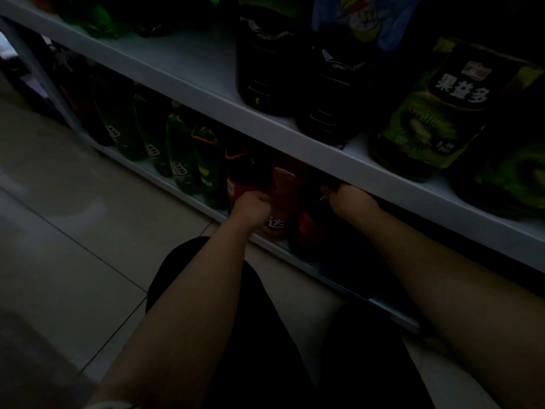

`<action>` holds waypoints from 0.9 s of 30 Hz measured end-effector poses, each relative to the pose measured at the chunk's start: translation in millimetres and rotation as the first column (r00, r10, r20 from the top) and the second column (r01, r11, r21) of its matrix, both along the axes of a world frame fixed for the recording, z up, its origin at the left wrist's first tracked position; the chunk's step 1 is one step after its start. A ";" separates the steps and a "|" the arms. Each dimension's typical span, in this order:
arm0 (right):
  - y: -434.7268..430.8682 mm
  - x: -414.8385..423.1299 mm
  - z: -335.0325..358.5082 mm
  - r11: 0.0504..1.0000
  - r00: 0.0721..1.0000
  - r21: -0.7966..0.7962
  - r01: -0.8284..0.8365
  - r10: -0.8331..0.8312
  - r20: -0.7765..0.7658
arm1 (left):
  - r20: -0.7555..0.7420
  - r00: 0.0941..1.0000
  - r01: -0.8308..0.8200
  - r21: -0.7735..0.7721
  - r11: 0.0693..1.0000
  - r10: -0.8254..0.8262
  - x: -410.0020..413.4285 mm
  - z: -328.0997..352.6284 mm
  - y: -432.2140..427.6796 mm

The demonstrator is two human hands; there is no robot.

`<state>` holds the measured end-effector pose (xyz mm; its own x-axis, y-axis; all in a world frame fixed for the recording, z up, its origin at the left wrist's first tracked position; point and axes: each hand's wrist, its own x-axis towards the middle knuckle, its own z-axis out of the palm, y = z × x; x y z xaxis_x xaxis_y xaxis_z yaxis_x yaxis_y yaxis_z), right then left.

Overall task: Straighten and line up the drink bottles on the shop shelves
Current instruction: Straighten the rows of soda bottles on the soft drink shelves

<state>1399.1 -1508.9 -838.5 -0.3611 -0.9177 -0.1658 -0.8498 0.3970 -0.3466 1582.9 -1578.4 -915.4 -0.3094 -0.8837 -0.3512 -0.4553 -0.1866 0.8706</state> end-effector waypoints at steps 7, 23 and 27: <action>7.3 -16.6 -1.6 0.993 0.994 -0.055 -0.104 0.105 0.029 | -0.249 0.925 -0.265 0.122 0.957 0.288 20.8 14.6 -7.2; 16.4 -11.8 -5.9 0.973 0.931 0.098 -0.210 0.230 -0.284 | -0.404 0.413 -0.614 0.539 0.577 0.816 80.9 10.8 1.8; 27.5 -0.1 9.1 0.958 0.779 -0.012 -0.288 0.227 -0.584 | -0.403 0.471 -0.652 0.440 0.617 0.785 91.4 18.3 0.1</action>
<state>1399.0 -1481.5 -829.3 -0.1096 -0.9901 0.0878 -0.9694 0.1260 0.2106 1674.3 -1578.3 -897.1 0.2217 -0.8078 -0.5462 0.4248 -0.4242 0.7998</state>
